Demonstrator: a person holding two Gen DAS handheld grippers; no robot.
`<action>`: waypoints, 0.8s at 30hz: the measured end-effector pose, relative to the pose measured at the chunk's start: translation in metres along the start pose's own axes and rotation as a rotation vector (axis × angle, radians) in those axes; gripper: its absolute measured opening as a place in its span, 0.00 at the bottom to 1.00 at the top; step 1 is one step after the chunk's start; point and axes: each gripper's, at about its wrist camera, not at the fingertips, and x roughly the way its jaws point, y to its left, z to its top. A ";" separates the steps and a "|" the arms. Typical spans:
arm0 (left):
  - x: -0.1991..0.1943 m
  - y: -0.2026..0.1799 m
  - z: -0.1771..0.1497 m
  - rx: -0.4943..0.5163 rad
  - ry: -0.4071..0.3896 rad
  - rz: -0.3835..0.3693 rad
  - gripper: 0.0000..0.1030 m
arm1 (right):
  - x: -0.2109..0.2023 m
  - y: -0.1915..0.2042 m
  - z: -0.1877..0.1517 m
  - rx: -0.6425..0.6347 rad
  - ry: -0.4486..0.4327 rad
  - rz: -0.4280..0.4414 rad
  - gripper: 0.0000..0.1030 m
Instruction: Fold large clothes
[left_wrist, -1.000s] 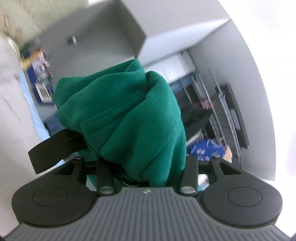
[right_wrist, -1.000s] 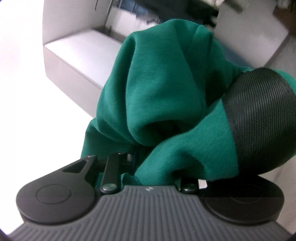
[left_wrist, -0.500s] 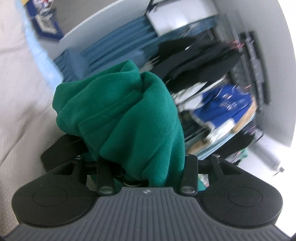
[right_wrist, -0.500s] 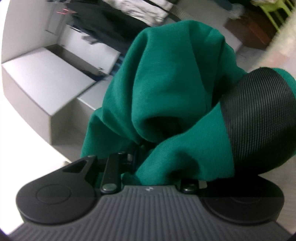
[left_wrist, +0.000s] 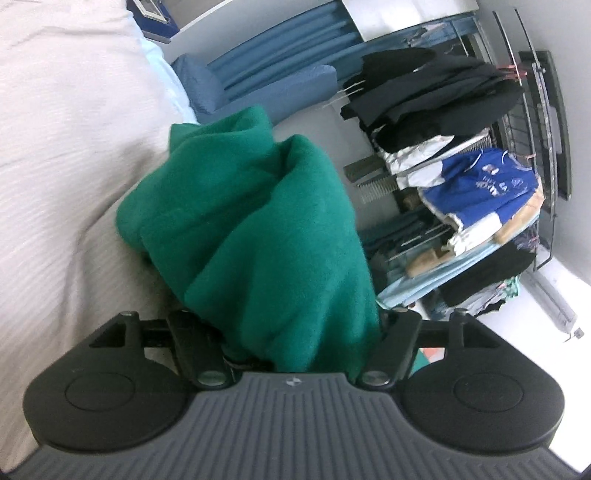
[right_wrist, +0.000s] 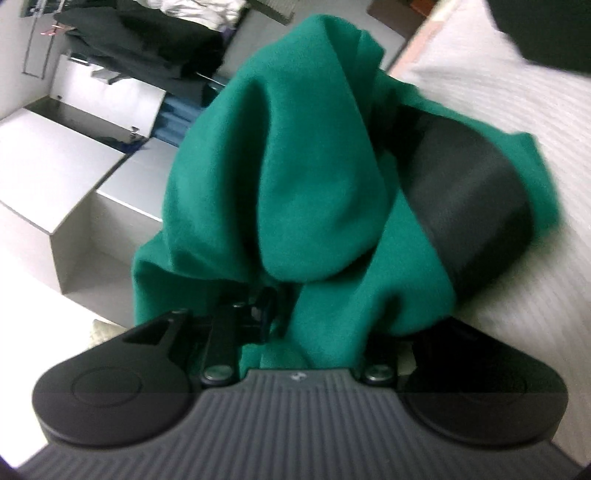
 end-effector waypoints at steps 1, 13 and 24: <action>-0.012 -0.002 -0.004 0.009 -0.002 0.012 0.73 | -0.015 0.005 -0.005 -0.002 0.001 -0.028 0.46; -0.098 -0.112 -0.012 0.452 -0.109 0.214 0.74 | -0.070 0.098 0.030 -0.333 -0.101 -0.104 0.47; -0.012 -0.190 -0.002 0.674 -0.057 0.264 0.78 | -0.012 0.130 0.039 -0.752 -0.091 -0.238 0.46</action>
